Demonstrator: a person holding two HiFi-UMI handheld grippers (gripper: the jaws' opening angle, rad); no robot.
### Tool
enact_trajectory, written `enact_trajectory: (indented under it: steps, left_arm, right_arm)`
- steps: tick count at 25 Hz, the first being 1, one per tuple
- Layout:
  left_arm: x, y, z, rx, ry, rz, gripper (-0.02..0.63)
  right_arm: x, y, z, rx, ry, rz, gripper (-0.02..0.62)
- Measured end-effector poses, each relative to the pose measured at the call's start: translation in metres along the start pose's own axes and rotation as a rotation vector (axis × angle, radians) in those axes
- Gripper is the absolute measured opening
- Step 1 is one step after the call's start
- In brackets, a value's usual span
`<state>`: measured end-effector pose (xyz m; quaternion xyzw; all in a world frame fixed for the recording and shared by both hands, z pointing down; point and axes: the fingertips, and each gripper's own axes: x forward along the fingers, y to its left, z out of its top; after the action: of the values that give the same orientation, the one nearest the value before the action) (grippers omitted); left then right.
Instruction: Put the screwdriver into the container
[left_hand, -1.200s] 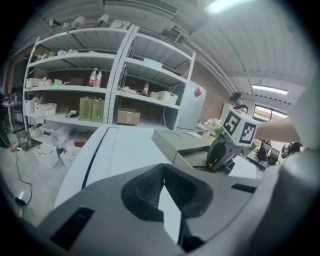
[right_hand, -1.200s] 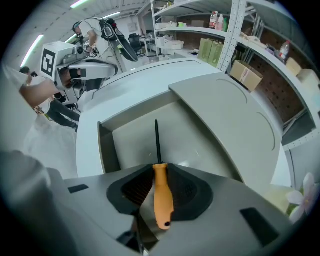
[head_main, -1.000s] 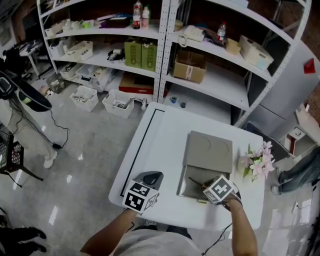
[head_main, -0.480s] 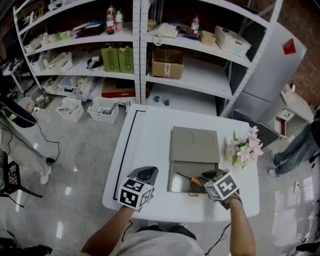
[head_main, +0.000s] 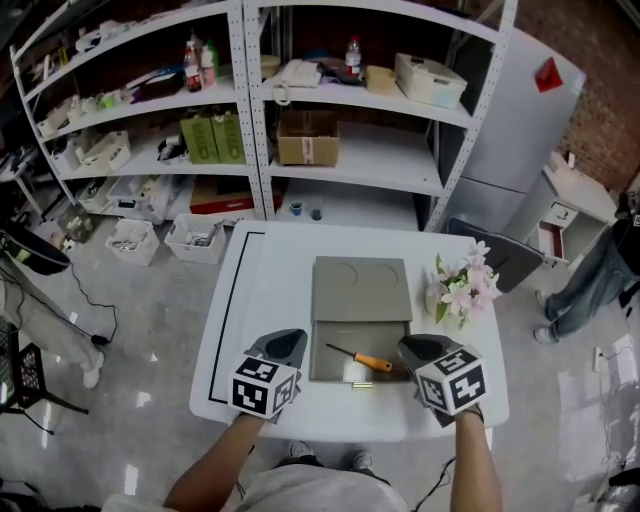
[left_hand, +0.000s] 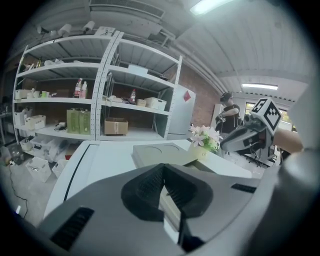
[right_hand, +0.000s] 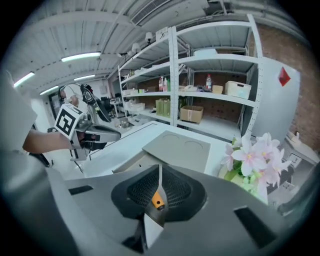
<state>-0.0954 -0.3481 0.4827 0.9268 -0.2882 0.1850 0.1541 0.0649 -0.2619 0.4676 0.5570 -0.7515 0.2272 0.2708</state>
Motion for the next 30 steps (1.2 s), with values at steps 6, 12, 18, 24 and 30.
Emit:
enact_trajectory:
  steps: [6,12,18,24,30]
  left_arm:
    - [0.0,-0.031,0.013,0.01,-0.02,0.037,0.005]
    - [-0.004,-0.057,0.016,0.016,-0.036,0.078,0.006]
    - [-0.008,-0.073,0.019,0.036,-0.04,0.113,0.005]
    - [-0.019,-0.076,0.016,0.04,-0.041,0.157,0.006]
    - [-0.026,-0.074,0.013,0.03,-0.045,0.181,0.006]
  right_arm:
    - [-0.049,-0.018,0.01,0.047,-0.163,-0.038,0.006]
    - [-0.085,-0.033,0.007,0.111,-0.337,-0.107,0.005]
    - [-0.099,-0.037,0.002,0.114,-0.389,-0.097,0.005]
    - [-0.1,-0.038,-0.002,0.111,-0.405,-0.081,0.005]
    - [-0.097,-0.037,-0.002,0.1,-0.405,-0.073,0.005]
